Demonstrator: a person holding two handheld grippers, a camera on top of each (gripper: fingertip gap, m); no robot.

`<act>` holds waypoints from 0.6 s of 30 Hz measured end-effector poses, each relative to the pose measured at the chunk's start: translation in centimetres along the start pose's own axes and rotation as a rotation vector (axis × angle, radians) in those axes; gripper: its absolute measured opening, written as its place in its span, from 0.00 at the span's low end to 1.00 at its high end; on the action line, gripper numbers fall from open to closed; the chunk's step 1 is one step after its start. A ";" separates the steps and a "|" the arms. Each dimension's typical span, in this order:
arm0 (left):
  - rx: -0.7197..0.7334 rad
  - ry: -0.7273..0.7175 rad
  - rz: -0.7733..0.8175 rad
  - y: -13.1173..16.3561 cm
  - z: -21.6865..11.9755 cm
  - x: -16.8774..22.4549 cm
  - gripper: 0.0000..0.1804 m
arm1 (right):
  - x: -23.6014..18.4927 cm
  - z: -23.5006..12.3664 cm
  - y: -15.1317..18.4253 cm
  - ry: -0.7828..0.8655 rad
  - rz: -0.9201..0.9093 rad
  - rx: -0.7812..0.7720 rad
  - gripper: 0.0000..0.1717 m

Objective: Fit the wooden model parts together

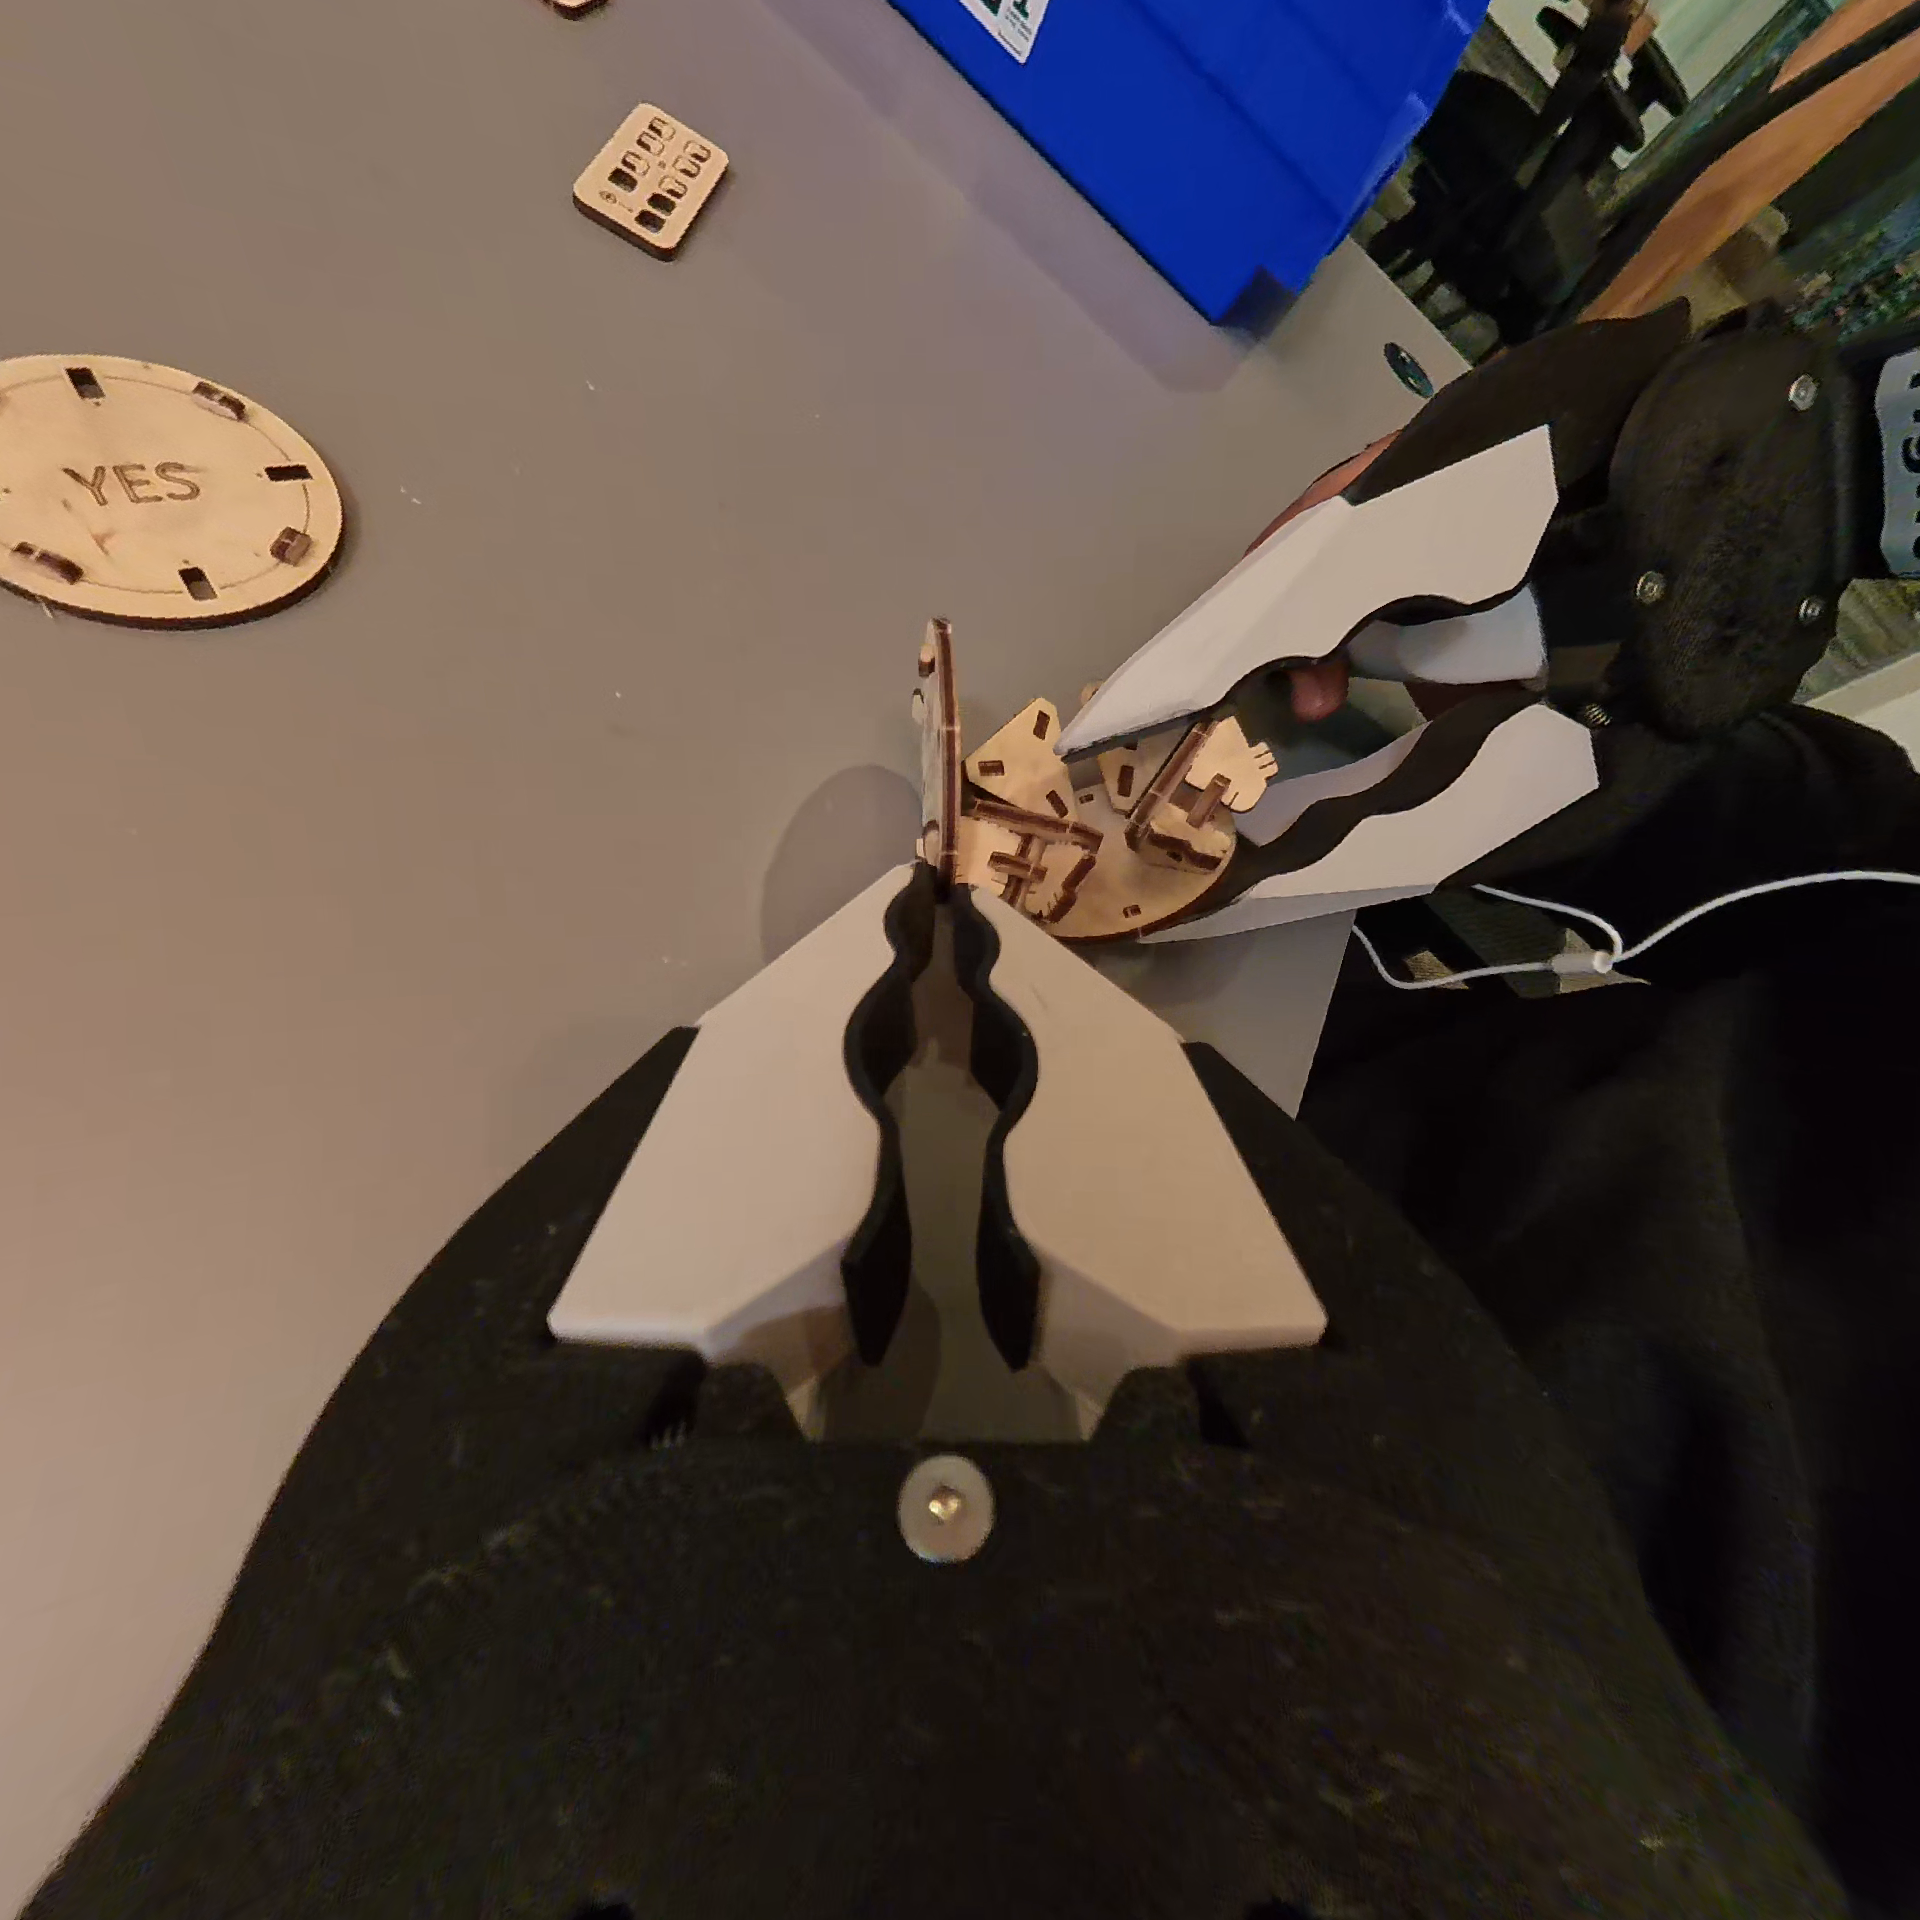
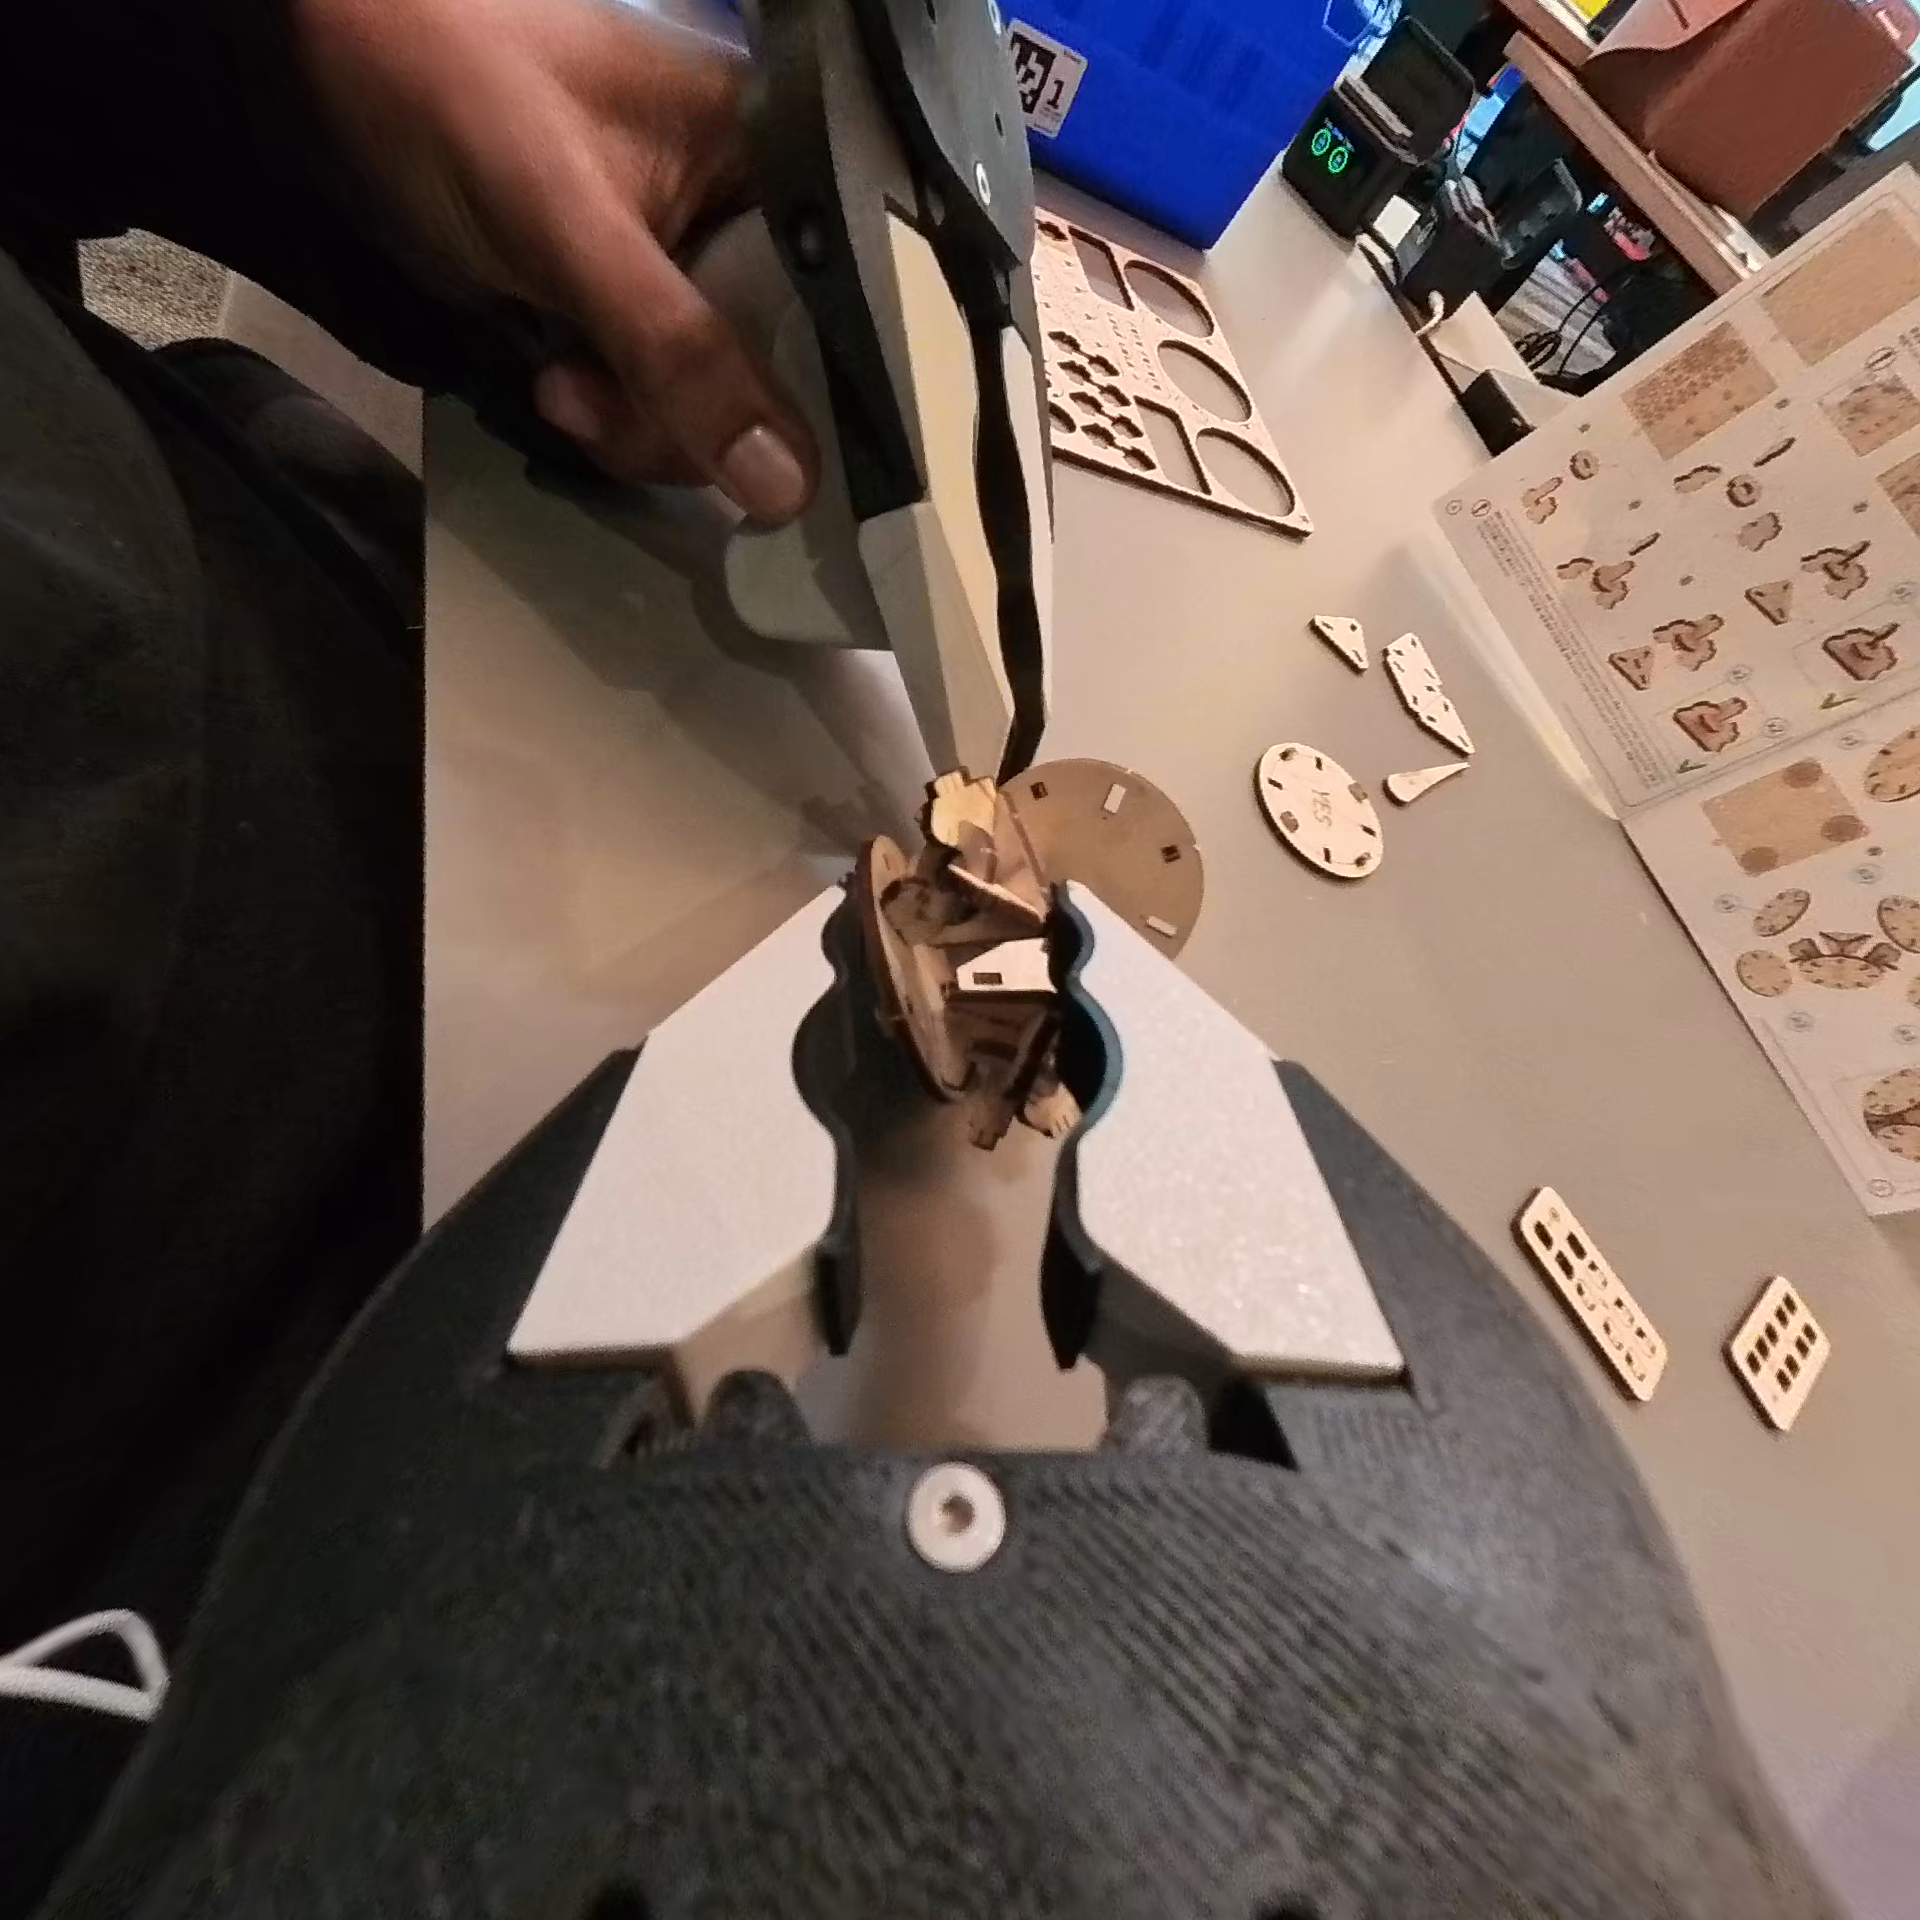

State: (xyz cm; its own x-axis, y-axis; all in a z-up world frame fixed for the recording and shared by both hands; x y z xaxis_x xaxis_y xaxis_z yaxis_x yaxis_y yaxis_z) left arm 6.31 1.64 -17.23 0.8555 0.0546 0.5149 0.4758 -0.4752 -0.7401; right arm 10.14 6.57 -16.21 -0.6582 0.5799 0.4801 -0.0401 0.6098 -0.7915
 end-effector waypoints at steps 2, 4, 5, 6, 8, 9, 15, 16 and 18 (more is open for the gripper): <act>0.005 -0.002 0.007 0.0 0.0 0.1 0.00 | 0.0 0.0 0.0 -0.001 0.000 0.000 0.20; 0.012 0.000 0.002 -0.1 -0.1 0.0 0.00 | 0.0 0.0 0.0 -0.001 -0.003 -0.003 0.20; 0.018 0.008 -0.013 -0.1 -0.1 0.0 0.00 | 0.0 0.1 0.0 0.000 -0.002 -0.004 0.20; 0.025 0.022 -0.029 -0.1 -0.2 -0.1 0.00 | 0.0 0.1 0.0 0.000 -0.002 -0.005 0.20; 0.033 0.037 -0.044 -0.1 -0.2 -0.1 0.00 | 0.0 0.1 0.1 0.001 -0.001 -0.008 0.20; 0.032 0.035 -0.041 -0.1 -0.2 -0.1 0.00 | 0.0 0.1 0.1 0.000 -0.001 -0.008 0.20; 0.025 0.009 -0.001 -0.1 -0.2 0.1 0.00 | -0.1 0.1 0.1 -0.008 0.000 -0.008 0.19; 0.021 0.006 0.006 -0.1 -0.2 0.2 0.00 | -0.1 0.1 0.1 -0.010 -0.003 -0.006 0.19; 0.009 0.004 0.015 0.0 -0.1 0.2 0.00 | -0.2 0.0 0.0 -0.015 -0.010 0.002 0.19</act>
Point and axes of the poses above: each gripper's, where its closed fingertips meet, z out along the fingers, y out of its underside, x = y × z across the jaws, the point moved 3 cm from there along -z, back along the fingers, and after that the axes turned 10 degrees about y, right-handed, at the moved point
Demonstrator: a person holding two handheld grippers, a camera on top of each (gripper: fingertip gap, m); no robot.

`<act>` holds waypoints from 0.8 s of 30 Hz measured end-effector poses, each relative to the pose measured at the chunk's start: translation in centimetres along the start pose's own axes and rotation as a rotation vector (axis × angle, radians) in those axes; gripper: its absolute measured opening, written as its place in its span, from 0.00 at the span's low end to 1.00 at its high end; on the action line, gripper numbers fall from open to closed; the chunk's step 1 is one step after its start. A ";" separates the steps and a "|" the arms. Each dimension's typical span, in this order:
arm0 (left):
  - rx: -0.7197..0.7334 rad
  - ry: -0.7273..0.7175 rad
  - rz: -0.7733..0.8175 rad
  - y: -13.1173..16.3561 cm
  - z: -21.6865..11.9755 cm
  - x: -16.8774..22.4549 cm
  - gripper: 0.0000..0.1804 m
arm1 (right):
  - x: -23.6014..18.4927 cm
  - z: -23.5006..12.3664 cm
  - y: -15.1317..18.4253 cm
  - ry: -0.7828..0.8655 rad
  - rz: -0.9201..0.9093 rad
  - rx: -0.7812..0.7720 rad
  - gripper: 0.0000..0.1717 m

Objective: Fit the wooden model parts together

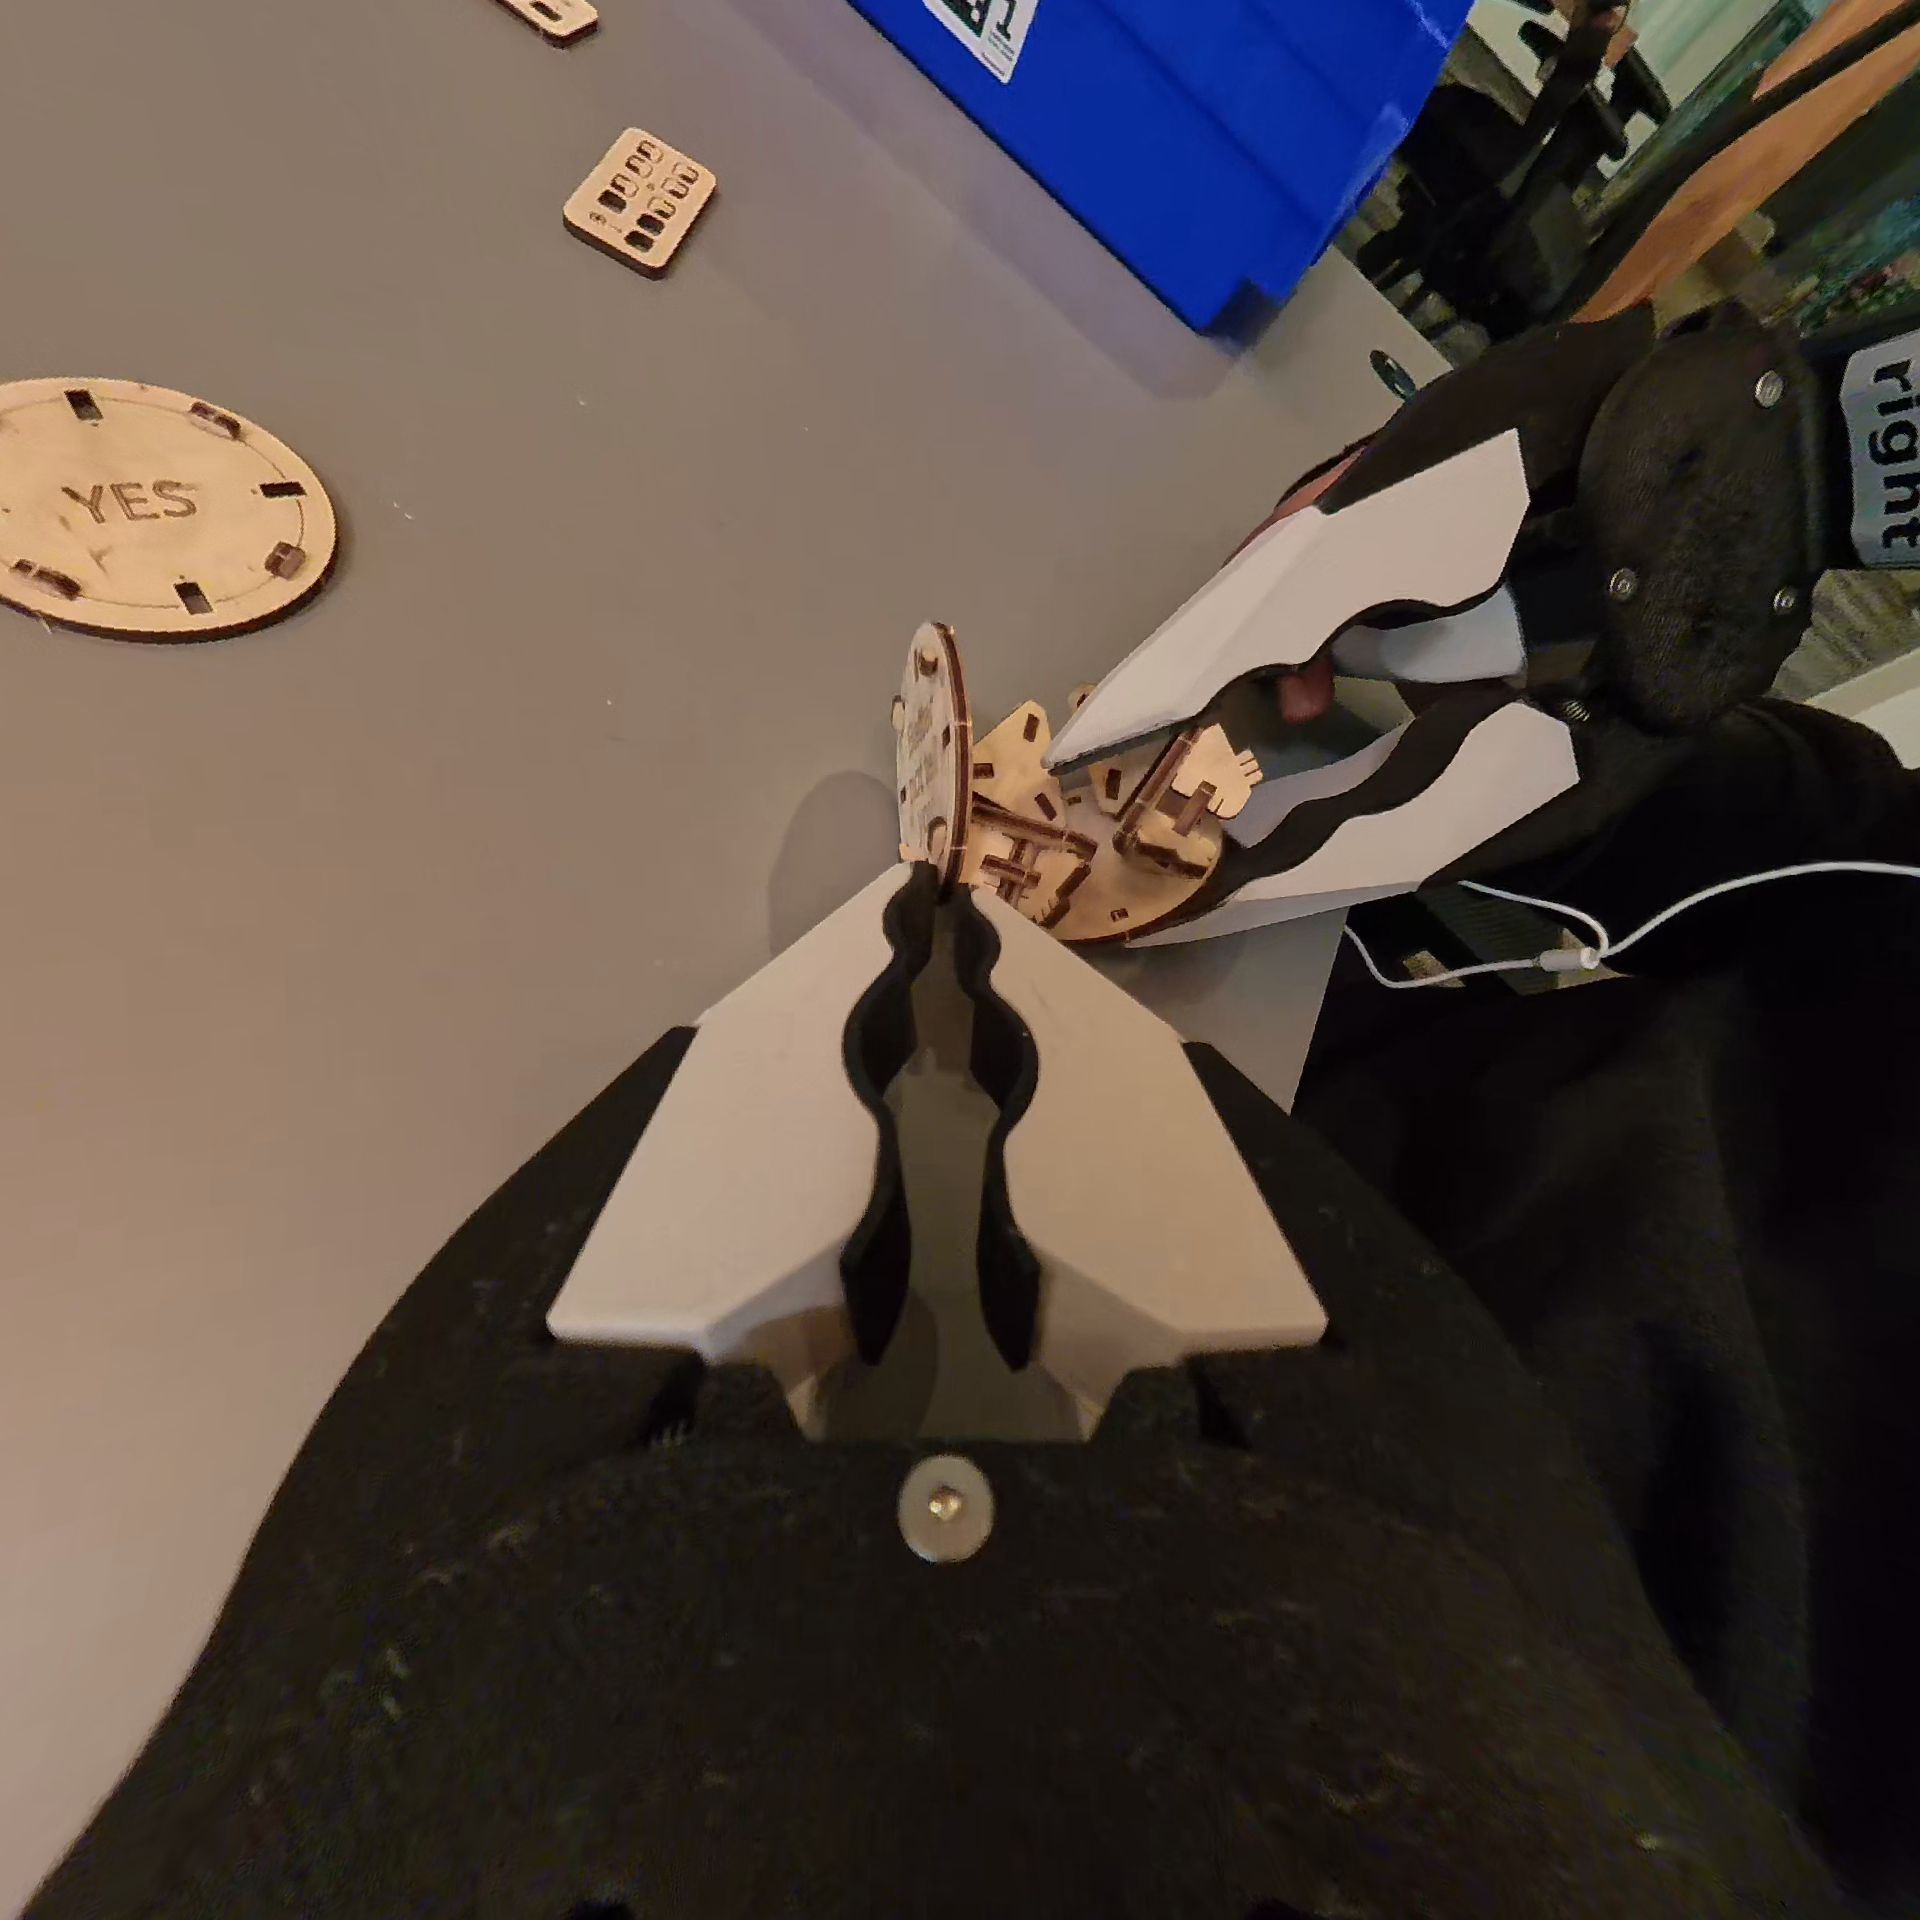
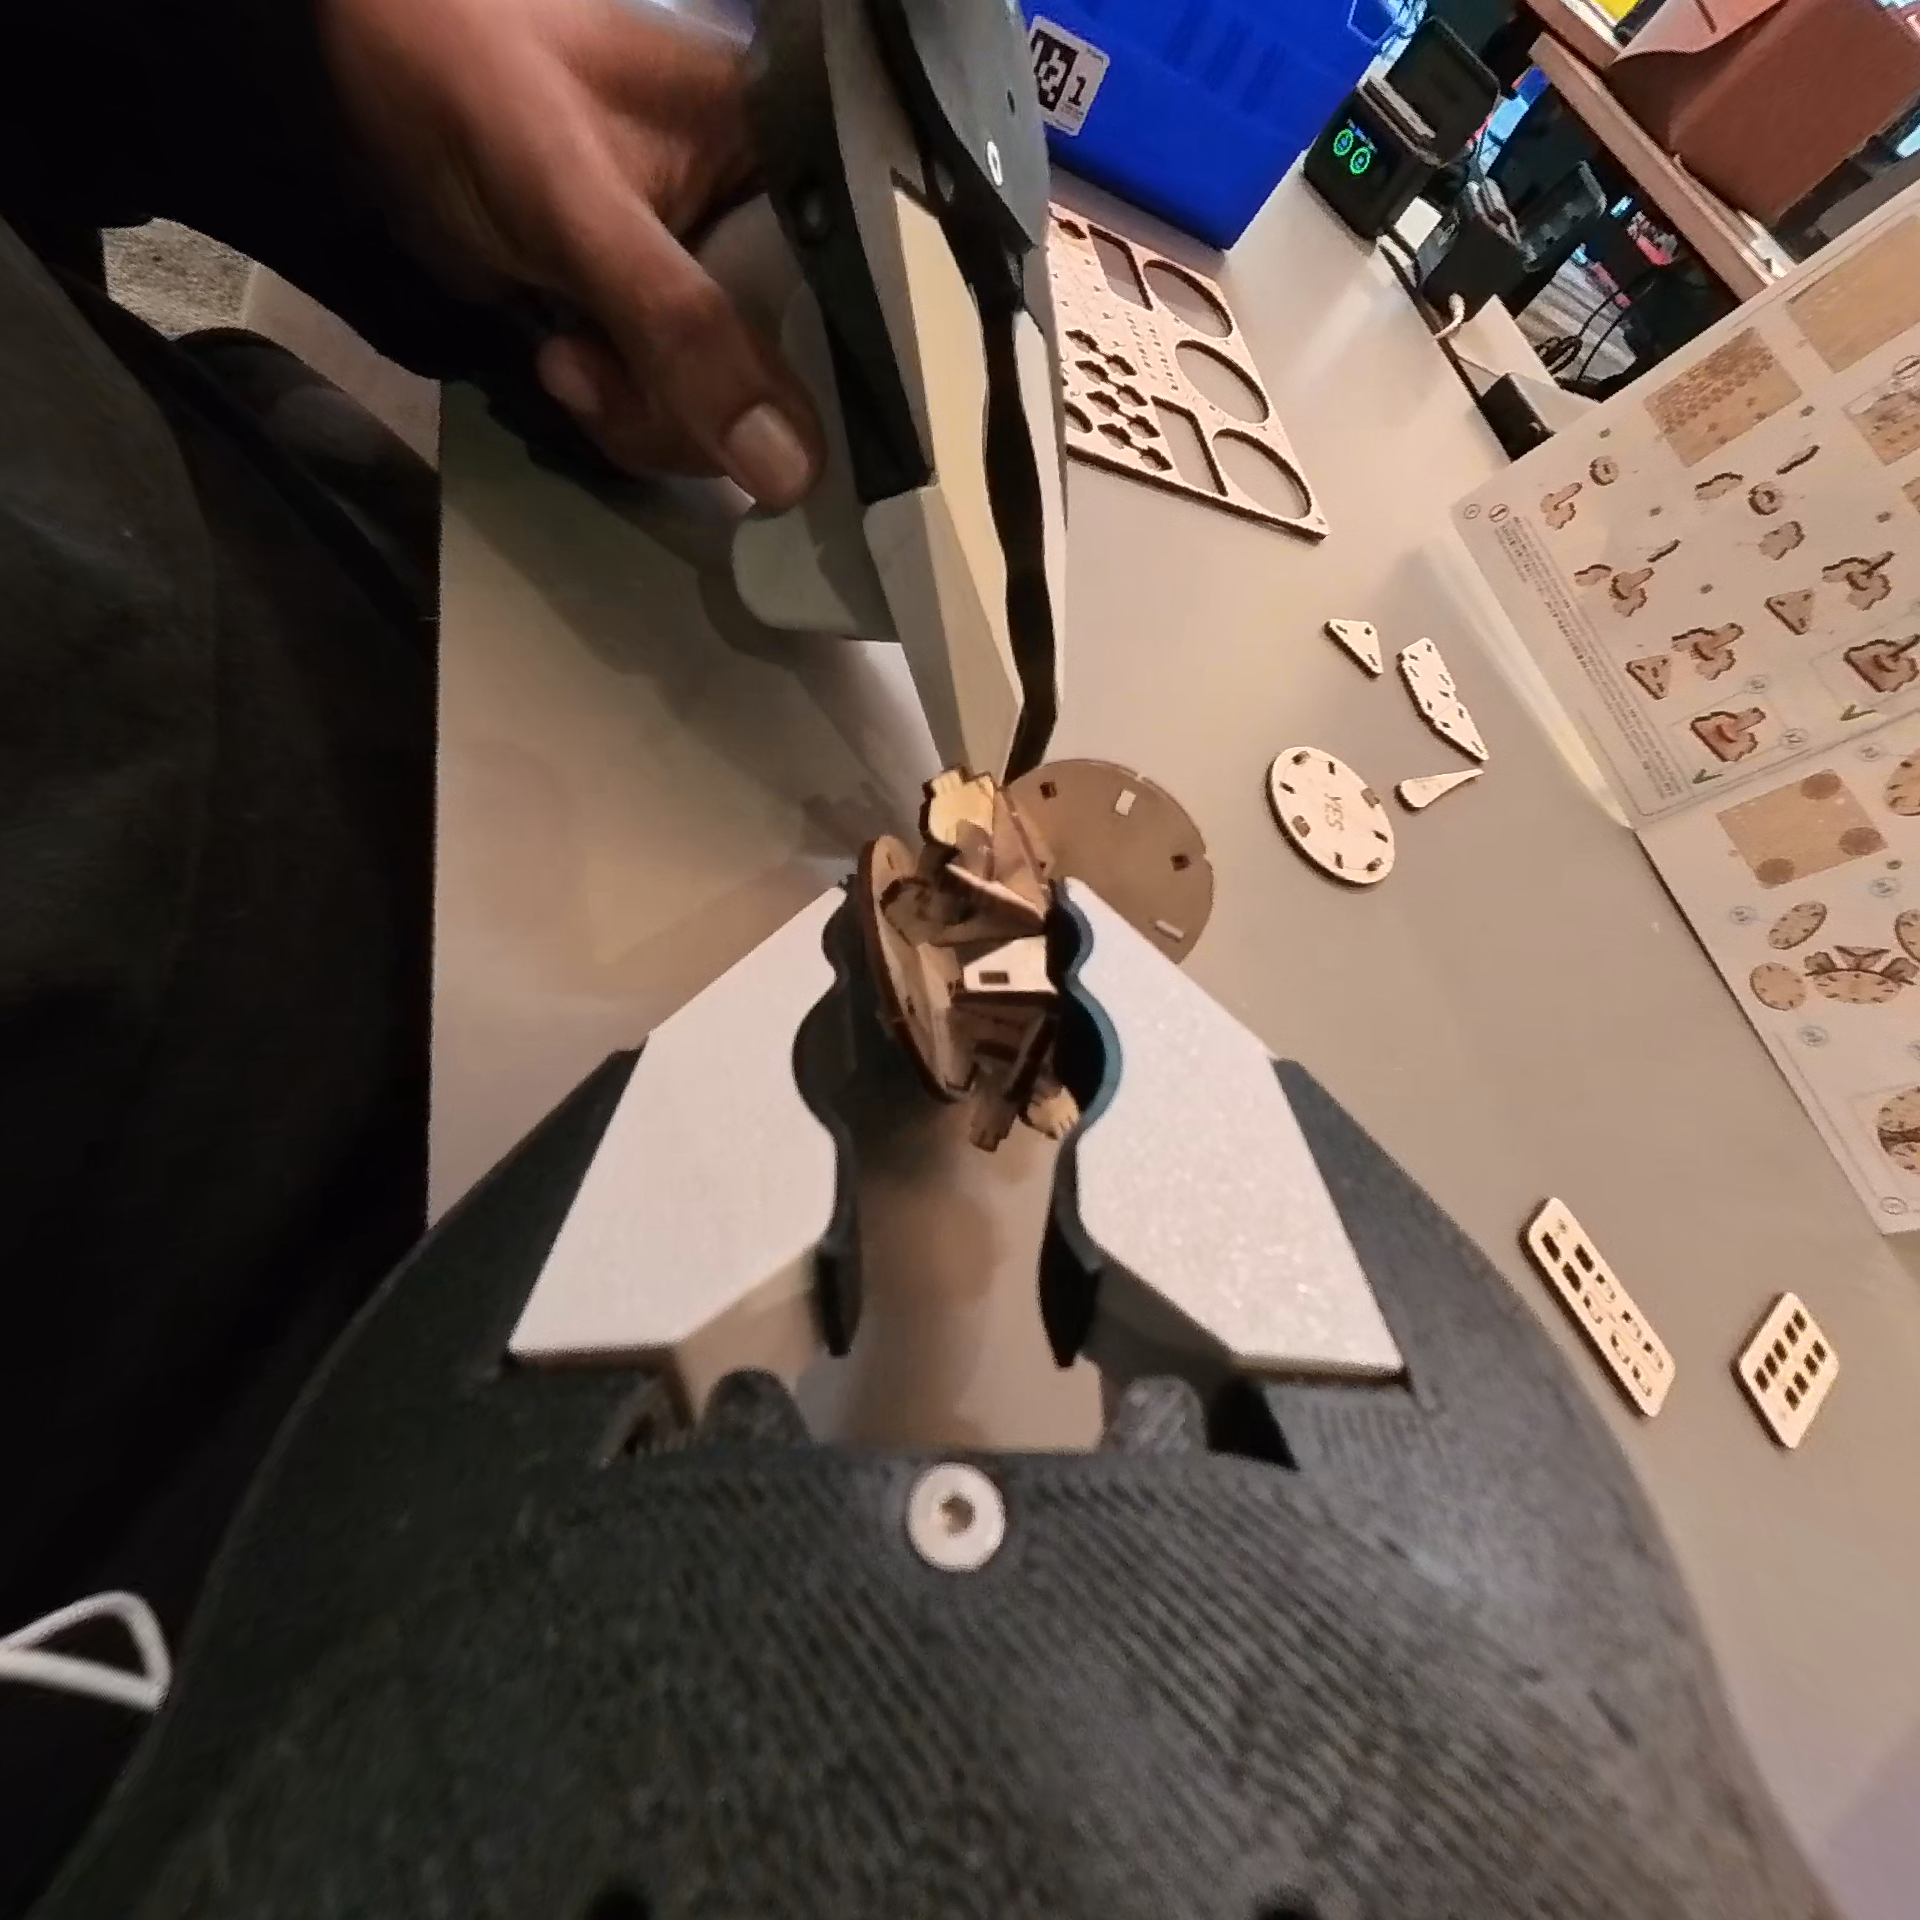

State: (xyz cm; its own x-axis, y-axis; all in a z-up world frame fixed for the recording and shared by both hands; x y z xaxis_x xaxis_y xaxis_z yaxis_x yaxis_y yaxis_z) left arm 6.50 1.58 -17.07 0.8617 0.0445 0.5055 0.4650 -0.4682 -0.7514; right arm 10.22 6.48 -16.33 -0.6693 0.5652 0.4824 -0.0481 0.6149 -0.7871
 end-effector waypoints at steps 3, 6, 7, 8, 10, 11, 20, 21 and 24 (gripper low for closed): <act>-0.005 0.011 -0.010 0.0 0.1 0.0 0.00 | -0.1 0.0 0.0 -0.001 -0.005 0.004 0.19; 0.006 0.048 -0.061 0.1 0.1 -0.1 0.00 | -0.1 0.0 0.0 0.003 -0.010 0.006 0.19; 0.012 0.061 -0.077 0.1 0.0 -0.1 0.00 | -0.1 0.0 0.0 0.005 -0.013 0.006 0.19; 0.018 0.076 -0.087 0.0 0.0 -0.1 0.00 | -0.1 0.0 0.0 0.008 -0.016 0.007 0.19; 0.025 0.096 -0.099 0.0 0.0 0.0 0.01 | -0.1 0.0 -0.1 0.011 -0.020 0.008 0.20; 0.025 0.100 -0.103 0.0 0.0 0.0 0.01 | -0.1 0.0 0.0 0.012 -0.023 0.008 0.19; 0.023 0.203 -0.245 0.1 -0.1 -0.4 0.05 | -0.2 0.1 -0.1 0.011 -0.037 0.015 0.19; 0.015 0.215 -0.260 0.2 -0.1 -0.5 0.05 | -0.2 0.1 -0.1 0.010 -0.038 0.015 0.19; -0.011 0.257 -0.297 0.3 -0.1 -0.6 0.07 | -0.2 0.1 -0.2 0.005 -0.048 0.021 0.20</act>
Point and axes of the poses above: each gripper's, where its closed fingertips meet, z out along the fingers, y out of its underside, x = y × z across the jaws, the point moved 3 cm from there along -z, back along the fingers, and after that the axes turned 10 degrees about y, right-handed, at the moved point
